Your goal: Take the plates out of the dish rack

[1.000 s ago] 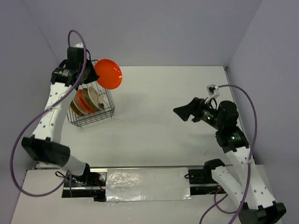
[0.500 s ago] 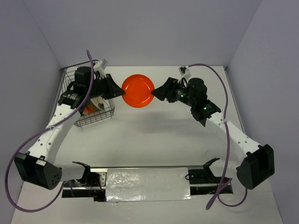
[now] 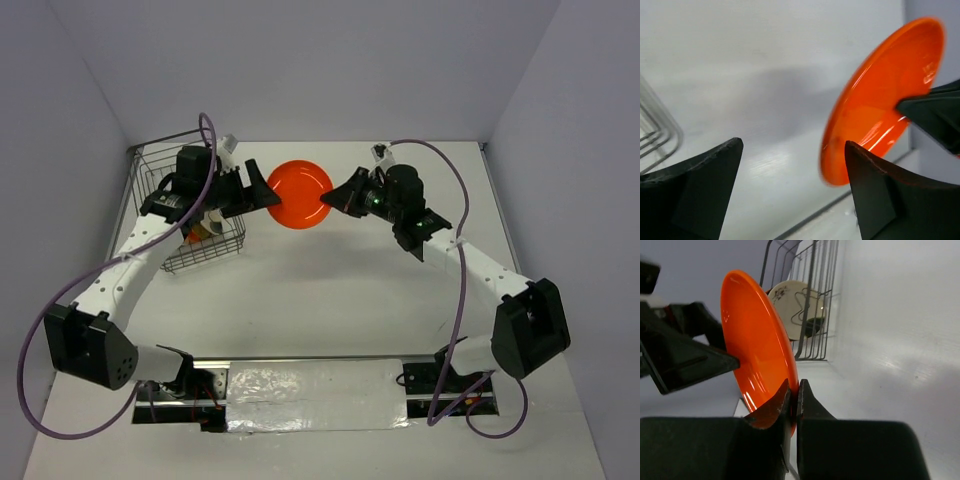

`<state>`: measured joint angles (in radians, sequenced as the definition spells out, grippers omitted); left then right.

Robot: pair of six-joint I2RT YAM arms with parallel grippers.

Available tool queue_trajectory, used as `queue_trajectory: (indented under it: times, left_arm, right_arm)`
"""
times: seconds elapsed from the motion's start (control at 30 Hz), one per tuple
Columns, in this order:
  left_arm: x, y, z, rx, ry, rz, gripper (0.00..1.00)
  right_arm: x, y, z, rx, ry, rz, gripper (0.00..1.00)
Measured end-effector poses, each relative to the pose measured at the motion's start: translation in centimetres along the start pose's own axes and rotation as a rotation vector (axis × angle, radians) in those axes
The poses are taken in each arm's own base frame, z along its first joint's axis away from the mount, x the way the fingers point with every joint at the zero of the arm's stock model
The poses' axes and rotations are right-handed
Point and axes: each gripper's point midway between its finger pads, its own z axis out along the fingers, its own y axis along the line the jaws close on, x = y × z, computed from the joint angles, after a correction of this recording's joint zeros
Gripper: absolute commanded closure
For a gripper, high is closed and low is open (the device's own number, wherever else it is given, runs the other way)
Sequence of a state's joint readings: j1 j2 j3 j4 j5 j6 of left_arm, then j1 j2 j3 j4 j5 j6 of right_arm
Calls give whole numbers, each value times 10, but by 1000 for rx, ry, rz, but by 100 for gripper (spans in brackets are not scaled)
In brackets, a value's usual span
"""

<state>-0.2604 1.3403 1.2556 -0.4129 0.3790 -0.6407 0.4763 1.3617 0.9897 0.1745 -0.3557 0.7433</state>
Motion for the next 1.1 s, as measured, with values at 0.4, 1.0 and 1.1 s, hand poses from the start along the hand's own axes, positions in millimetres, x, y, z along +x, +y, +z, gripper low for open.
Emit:
queue_trajectory:
  times: [0.4,1.0,1.1]
  left_arm:
    - [-37,85,-84,-619,-249,18,1]
    - [-39,135,-115,-802,-241,13,1]
    - [-41,142,-114,-827,-235,2,3]
  right_arm:
    - [-39,-203,60,341,-80,361,100]
    - [-28,-292,69,548,19,391,4]
    - [-26,-274,28,664,-12,357,0]
